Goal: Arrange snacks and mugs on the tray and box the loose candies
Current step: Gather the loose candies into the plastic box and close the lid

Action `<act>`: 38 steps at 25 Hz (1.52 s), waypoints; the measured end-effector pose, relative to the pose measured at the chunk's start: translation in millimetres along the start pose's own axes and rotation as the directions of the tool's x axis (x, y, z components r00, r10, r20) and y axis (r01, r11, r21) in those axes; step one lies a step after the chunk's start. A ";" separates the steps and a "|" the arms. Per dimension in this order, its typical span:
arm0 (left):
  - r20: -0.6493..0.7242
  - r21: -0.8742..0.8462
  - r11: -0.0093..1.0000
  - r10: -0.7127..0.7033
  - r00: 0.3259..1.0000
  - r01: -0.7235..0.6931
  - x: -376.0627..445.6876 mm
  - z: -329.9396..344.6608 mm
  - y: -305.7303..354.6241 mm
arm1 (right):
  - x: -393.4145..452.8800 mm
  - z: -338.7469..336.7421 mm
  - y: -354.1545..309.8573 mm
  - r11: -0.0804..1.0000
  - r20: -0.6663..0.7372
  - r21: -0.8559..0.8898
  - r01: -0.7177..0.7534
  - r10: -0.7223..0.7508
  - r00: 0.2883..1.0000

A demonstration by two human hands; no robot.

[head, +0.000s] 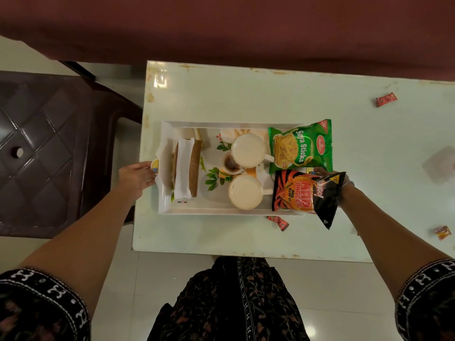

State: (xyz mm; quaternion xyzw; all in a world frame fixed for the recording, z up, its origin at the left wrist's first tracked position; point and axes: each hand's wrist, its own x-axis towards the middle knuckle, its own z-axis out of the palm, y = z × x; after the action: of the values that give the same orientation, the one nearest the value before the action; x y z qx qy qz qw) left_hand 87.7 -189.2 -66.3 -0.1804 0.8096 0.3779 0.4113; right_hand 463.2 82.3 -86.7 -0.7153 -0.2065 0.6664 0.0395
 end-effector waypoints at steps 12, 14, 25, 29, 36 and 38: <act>0.077 0.029 0.995 0.094 0.993 -0.096 -64.4 35.1 36.8 | -54.0 -60.9 -16.7 0.991 0.007 0.129 0.030 -0.031 1.000; 0.085 0.018 0.994 0.105 0.991 -0.107 -77.4 47.2 37.5 | -58.8 -74.8 -21.7 0.992 0.022 0.122 0.022 -0.025 0.999; 0.105 -0.068 0.996 0.071 0.992 -0.064 -127.7 117.9 11.3 | -55.1 -169.5 -72.5 0.998 0.071 0.068 0.004 -0.009 0.997; 0.091 -0.031 0.994 0.103 0.990 -0.101 -138.5 142.4 7.7 | -42.3 -190.7 -79.6 0.996 0.103 0.090 -0.013 0.004 0.995; 0.100 0.022 0.996 0.084 0.991 -0.086 -124.0 161.4 0.1 | -13.1 -204.2 -72.9 0.991 0.112 0.128 -0.047 0.033 0.993; 0.089 0.038 0.996 0.078 0.993 -0.082 -115.0 166.1 -3.2 | -5.0 -204.2 -72.5 0.990 0.104 0.127 -0.054 0.041 0.994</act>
State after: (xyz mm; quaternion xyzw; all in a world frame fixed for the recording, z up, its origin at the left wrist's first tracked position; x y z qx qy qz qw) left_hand 246.1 -67.1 -38.0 -0.1225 0.8050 0.3849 0.4345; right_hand 643.5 191.3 -35.8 -0.6813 -0.1475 0.7145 0.0593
